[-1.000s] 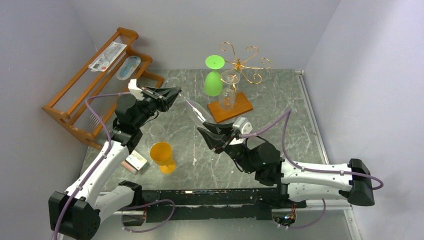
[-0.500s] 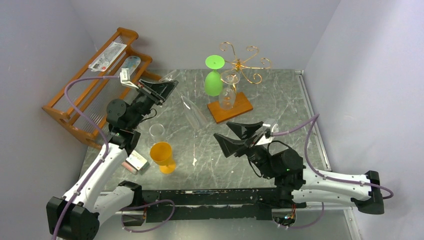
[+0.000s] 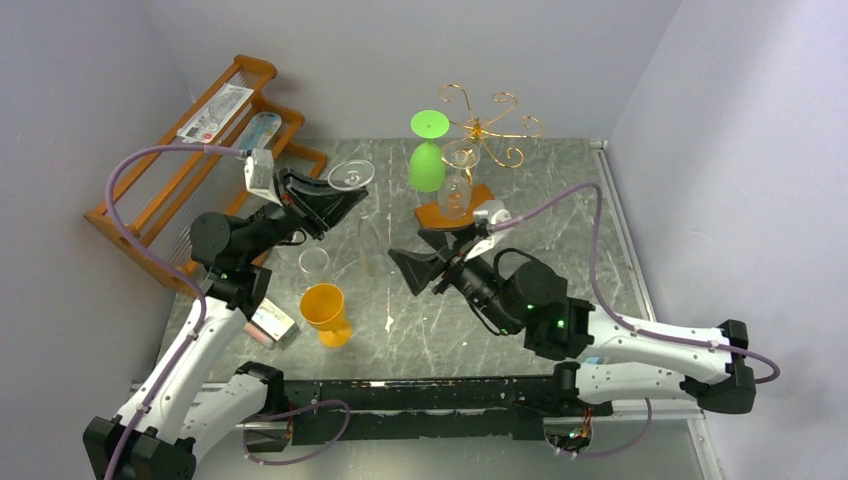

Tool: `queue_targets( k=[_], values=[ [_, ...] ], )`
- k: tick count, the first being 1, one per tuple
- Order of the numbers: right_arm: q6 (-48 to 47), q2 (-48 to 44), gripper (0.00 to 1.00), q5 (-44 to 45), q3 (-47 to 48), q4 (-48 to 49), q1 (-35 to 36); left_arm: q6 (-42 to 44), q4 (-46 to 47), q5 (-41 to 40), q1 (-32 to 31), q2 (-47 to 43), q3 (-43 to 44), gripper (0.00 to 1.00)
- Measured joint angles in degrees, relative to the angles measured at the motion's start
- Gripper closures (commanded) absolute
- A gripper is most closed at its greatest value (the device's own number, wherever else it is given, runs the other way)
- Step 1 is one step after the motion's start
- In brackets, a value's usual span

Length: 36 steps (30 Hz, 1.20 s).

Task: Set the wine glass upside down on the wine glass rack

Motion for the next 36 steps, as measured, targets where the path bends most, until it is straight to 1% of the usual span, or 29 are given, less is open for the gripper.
queue_targets(
  k=[4, 9, 11, 13, 18, 21, 27, 32, 36],
  values=[
    [0.13, 5.53, 0.28, -3.96, 4.44, -0.63, -1.14, -1.4, 6.99, 5.92, 0.0, -0.26, -1.25, 0.95],
    [1.84, 9.49, 0.28, -11.28, 6.62, -0.11, -3.82, -6.45, 15.54, 11.67, 0.0, 1.16, -2.69, 0.95],
    [3.23, 10.75, 0.3, -14.03, 7.15, 0.24, -5.49, -8.74, 18.47, 13.62, 0.0, 2.08, -2.71, 0.95],
    [4.7, 11.8, 0.36, -16.31, 7.43, 0.44, -7.61, -10.49, 20.76, 14.8, 0.0, 2.45, -3.08, 0.95],
    [7.23, 13.57, 0.58, -23.78, 7.43, 2.05, -11.76, -11.91, 21.99, 15.63, 0.0, 2.45, -3.76, 0.95],
    [7.1, 14.58, 0.68, -27.67, 7.48, 3.37, -12.02, -12.09, 21.97, 15.69, 0.0, 2.32, -3.76, 0.95],
    [6.58, 15.72, 0.81, -31.61, 7.45, 5.27, -12.28, -12.09, 21.51, 15.67, 0.0, 1.6, -3.76, 0.95],
    [5.57, 15.58, 1.0, -32.89, 5.77, 8.85, -12.33, -12.76, 21.49, 15.54, 0.0, 1.09, -3.76, 0.95],
    [4.07, 15.26, 1.0, -33.22, 4.24, 11.78, -12.33, -13.68, 21.49, 15.5, 0.0, 1.05, -3.78, 0.94]
  ],
)
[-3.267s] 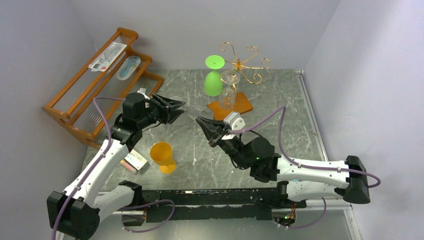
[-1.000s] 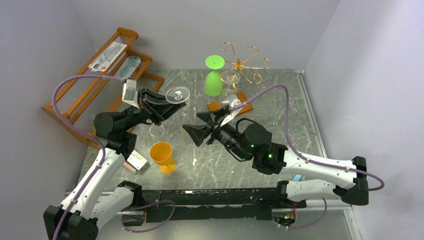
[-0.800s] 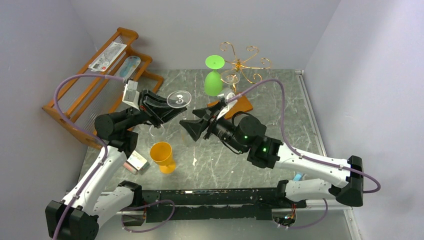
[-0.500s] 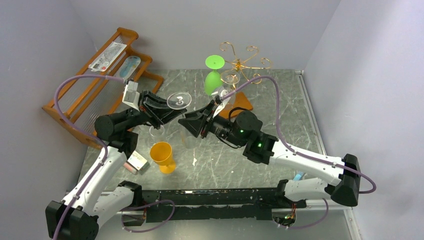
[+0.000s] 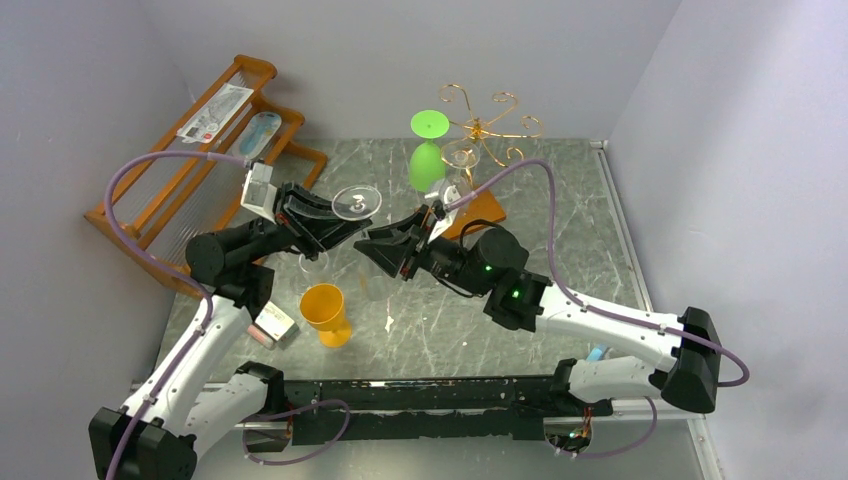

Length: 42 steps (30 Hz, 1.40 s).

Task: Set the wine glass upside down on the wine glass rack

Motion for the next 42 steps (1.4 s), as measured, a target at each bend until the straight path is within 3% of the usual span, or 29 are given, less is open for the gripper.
queue_targets(
  k=[3, 6, 8, 16, 23, 28, 42],
  values=[
    [-1.05, -0.15, 1.0, 0.0, -0.72, 1.6, 0.0, 0.15, -0.87, -0.42, 0.0, -0.46, 0.0, 0.8],
    [-1.99, -0.52, 1.0, 0.15, -1.44, 2.64, 0.02, 1.14, -2.93, -1.2, 0.0, -1.38, 0.0, 0.52],
    [-2.62, -0.98, 1.0, 0.87, -2.01, 2.62, 0.0, 1.75, -4.02, -1.79, 0.0, -1.97, 0.02, 0.38],
    [-4.72, -5.53, 1.0, 3.48, -2.49, -1.7, -1.46, 6.29, -11.91, -3.82, 0.0, -4.2, 0.48, 0.15],
    [-6.21, -12.5, 1.0, 5.16, 0.13, -11.43, -6.49, 12.63, -21.94, -6.34, 0.0, -5.92, 2.21, 0.08],
    [-8.7, -14.75, 1.0, 8.09, 7.85, -19.12, -11.17, 16.48, -27.56, -8.22, 0.0, -6.38, 4.28, 0.07],
    [-19.93, -14.12, 1.0, 29.44, 24.63, -34.6, -14.67, 19.5, -34.12, -10.27, 0.0, -4.9, 5.31, 0.04]
  ],
)
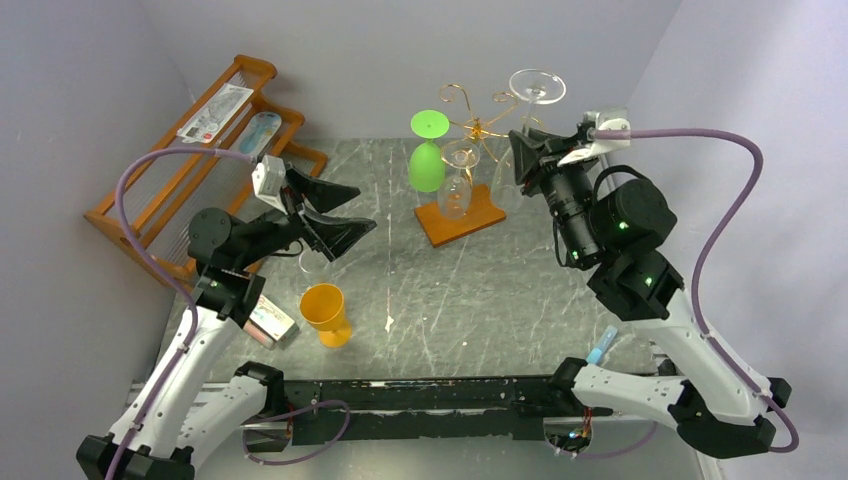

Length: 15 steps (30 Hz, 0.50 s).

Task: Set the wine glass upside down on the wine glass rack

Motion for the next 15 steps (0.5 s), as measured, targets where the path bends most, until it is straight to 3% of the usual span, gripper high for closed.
queue_targets(
  k=[7, 15],
  values=[
    [-4.74, 4.24, 1.0, 10.25, 4.09, -3.91, -2.08, 0.79, -1.68, -0.35, 0.0, 0.9, 0.0, 0.04],
    [-5.86, 8.31, 1.0, 11.45, 5.95, -5.05, -10.21, 1.77, -2.71, -0.55, 0.0, 1.31, 0.0, 0.03]
  ],
)
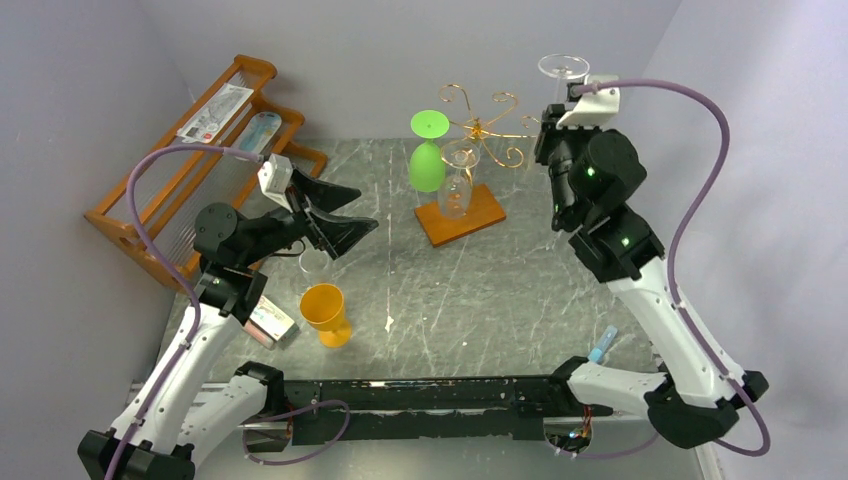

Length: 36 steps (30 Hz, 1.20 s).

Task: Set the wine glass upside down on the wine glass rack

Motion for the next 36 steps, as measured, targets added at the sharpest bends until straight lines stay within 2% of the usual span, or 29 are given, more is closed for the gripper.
queue_targets(
  k=[6, 12, 19, 28, 36],
  values=[
    [4.46, 6.32, 1.0, -4.44, 1.11, -4.22, -15.5, -0.76, -0.15, -0.22, 0.0, 0.07, 0.0, 0.04],
    [7.04, 8.04, 1.0, -10.45, 0.61, -6.56, -23.58, -2.73, 1.62, -0.13, 0.0, 0.42, -0.09, 0.04],
    [5.99, 9.14, 1.0, -22.86, -4.22, -2.91, -33.22, -3.76, 2.23, -0.11, 0.0, 1.6, -0.11, 0.04],
    [4.46, 18.88, 1.0, -49.35, -5.92, -0.85, -46.99, -3.69, 2.14, -0.13, 0.0, 1.99, -0.13, 0.03],
    [1.01, 25.81, 1.0, -69.37, -5.01, 1.75, -48.65, -3.3, 1.2, -0.11, 0.0, 3.8, -0.13, 0.04]
  ],
)
